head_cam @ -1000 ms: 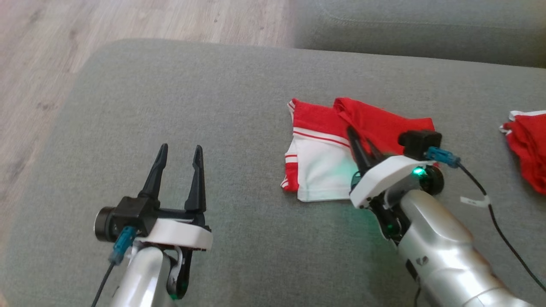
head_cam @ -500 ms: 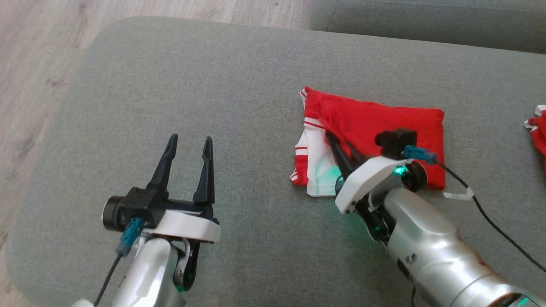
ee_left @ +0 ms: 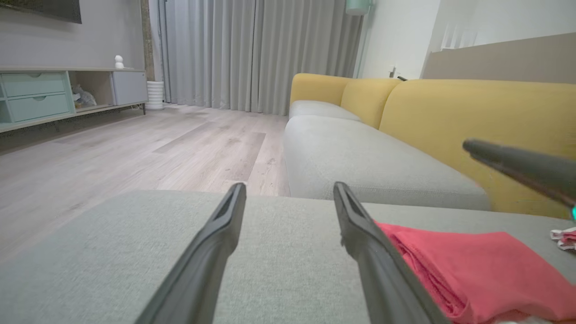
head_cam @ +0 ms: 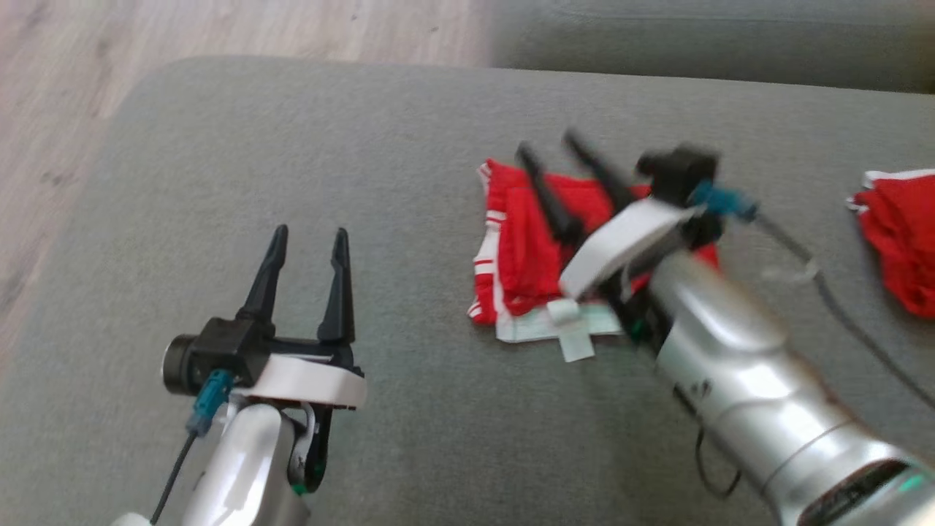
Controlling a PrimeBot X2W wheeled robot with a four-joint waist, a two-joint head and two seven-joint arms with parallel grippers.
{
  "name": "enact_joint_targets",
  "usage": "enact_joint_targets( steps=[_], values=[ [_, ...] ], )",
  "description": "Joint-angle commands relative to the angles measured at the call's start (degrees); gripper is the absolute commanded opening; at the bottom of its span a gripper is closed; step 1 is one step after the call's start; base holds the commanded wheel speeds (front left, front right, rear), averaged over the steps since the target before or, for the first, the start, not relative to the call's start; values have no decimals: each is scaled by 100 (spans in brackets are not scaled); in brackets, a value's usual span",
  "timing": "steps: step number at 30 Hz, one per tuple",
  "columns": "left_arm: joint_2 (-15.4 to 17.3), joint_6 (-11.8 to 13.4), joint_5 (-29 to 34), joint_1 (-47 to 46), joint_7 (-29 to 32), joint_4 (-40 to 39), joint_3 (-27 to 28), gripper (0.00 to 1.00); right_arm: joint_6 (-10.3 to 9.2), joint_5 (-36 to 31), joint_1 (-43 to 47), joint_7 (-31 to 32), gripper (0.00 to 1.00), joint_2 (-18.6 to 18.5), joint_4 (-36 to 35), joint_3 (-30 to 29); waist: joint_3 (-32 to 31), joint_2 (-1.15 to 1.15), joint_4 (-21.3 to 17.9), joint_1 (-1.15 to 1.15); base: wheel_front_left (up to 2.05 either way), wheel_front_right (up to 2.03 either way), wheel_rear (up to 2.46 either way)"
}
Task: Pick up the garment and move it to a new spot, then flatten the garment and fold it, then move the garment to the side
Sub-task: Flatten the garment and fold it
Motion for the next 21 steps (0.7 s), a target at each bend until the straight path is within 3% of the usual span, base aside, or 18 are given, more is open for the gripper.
enact_joint_targets(
  steps=[1, 7, 11, 15, 21],
  values=[
    [42, 48, 23, -122, -30, -223, 257, 100, -4, -499, -134, -76, 100, 88, -235, -429, -118, 0, -166, 0, 0, 0, 0],
    [42, 94, 1, 27, -30, -377, 419, 100, -4, -2721, 615, -77, 100, 82, -976, -2664, -258, 0, -468, 0, 0, 0, 0],
    [42, 125, -28, 153, -30, -439, 475, 100, -4, -3766, 1531, -78, 100, 84, -1772, -3819, -326, 0, -603, 0, 0, 0, 0],
    [42, 135, -48, 288, -30, -470, 526, 100, -4, -4095, 2404, -78, 100, 86, -2416, -4329, -345, 0, -705, 0, 0, 0, 0],
    [42, 154, -45, 463, -30, -508, 603, 100, -4, -3908, 3241, -78, 100, 87, -2867, -4516, -333, 0, -819, 0, 0, 0, 0]
  ],
)
